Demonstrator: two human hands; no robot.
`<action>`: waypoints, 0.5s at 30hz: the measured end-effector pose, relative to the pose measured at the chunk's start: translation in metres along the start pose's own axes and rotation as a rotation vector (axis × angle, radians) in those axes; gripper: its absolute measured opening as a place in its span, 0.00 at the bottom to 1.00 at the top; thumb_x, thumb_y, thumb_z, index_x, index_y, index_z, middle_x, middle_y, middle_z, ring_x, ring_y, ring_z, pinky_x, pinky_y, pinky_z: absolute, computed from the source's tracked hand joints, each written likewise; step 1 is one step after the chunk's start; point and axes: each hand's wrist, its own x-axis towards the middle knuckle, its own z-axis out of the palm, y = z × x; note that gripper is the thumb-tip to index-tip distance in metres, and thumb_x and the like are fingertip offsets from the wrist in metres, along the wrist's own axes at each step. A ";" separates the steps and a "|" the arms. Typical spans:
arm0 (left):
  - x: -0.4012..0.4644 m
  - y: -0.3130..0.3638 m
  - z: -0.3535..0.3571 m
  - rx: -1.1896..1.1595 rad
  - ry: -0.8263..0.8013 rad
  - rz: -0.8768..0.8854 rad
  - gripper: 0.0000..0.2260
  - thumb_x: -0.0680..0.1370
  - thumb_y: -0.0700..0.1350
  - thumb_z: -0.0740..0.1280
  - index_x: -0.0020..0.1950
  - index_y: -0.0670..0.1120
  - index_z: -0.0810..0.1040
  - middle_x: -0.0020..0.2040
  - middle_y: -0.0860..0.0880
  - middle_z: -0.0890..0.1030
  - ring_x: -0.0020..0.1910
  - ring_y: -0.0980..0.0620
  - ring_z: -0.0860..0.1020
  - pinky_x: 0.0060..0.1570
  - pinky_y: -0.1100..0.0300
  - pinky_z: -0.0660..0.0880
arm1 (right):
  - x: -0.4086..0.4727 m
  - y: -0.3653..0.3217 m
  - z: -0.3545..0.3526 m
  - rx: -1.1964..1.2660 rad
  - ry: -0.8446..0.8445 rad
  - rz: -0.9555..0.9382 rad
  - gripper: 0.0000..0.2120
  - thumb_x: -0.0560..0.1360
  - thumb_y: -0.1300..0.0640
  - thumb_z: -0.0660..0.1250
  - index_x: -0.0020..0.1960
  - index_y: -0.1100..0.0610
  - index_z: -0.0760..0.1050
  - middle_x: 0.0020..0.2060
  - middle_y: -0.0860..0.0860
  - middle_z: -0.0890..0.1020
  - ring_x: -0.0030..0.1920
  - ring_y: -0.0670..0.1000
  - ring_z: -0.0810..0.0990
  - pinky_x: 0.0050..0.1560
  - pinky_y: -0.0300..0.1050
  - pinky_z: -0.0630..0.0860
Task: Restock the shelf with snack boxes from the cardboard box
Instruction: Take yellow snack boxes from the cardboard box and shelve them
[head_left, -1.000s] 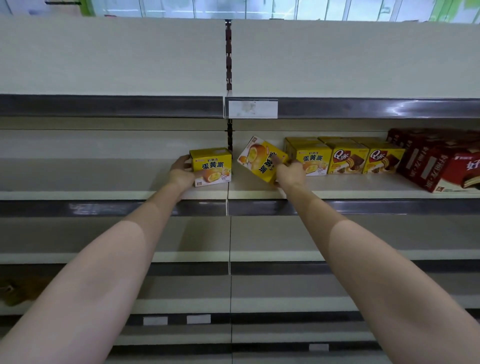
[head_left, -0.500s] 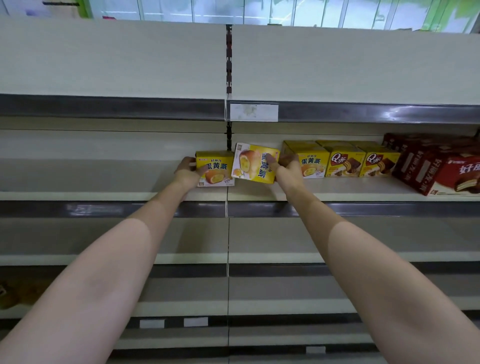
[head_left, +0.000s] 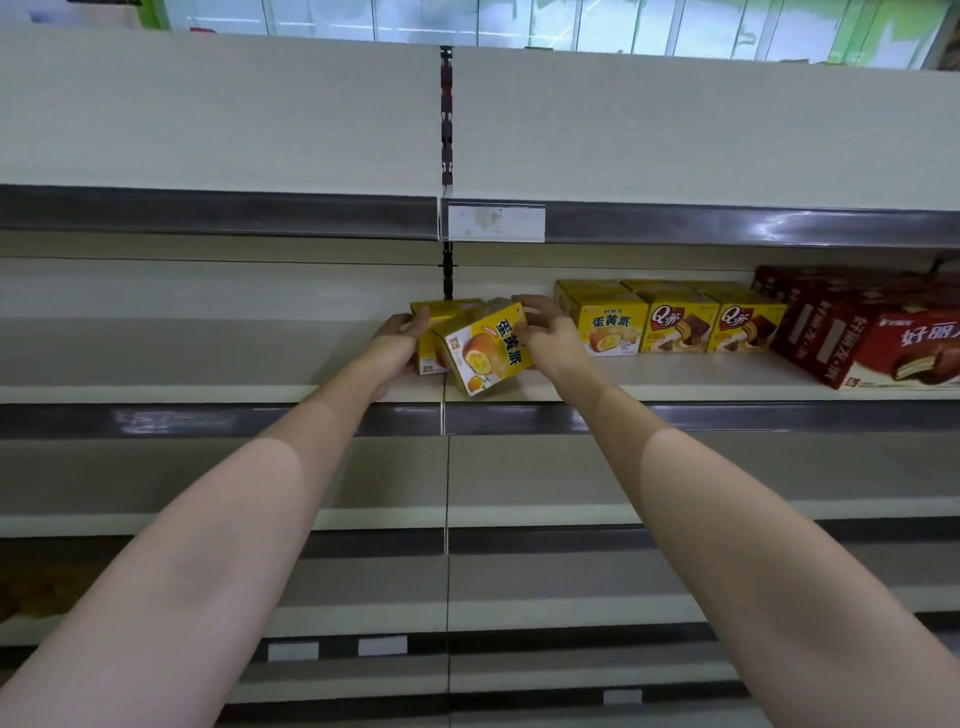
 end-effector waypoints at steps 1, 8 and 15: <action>-0.001 0.001 0.002 -0.010 -0.027 -0.010 0.31 0.74 0.68 0.64 0.69 0.49 0.71 0.59 0.47 0.82 0.54 0.46 0.82 0.59 0.47 0.77 | 0.001 -0.001 0.001 0.029 0.016 0.028 0.12 0.81 0.56 0.65 0.64 0.54 0.74 0.49 0.49 0.79 0.49 0.49 0.80 0.42 0.39 0.76; -0.007 0.004 0.007 0.115 -0.171 -0.002 0.49 0.55 0.75 0.75 0.70 0.55 0.68 0.64 0.52 0.79 0.65 0.47 0.76 0.69 0.45 0.69 | 0.008 0.002 0.002 -0.001 0.031 0.156 0.22 0.76 0.42 0.68 0.59 0.58 0.73 0.49 0.52 0.81 0.50 0.51 0.80 0.53 0.49 0.77; -0.027 0.025 0.023 0.489 0.060 -0.026 0.38 0.72 0.71 0.64 0.69 0.42 0.68 0.66 0.44 0.73 0.65 0.44 0.73 0.57 0.54 0.68 | 0.008 0.013 0.002 0.067 0.123 0.155 0.12 0.79 0.48 0.67 0.55 0.57 0.76 0.48 0.53 0.82 0.51 0.54 0.81 0.57 0.53 0.78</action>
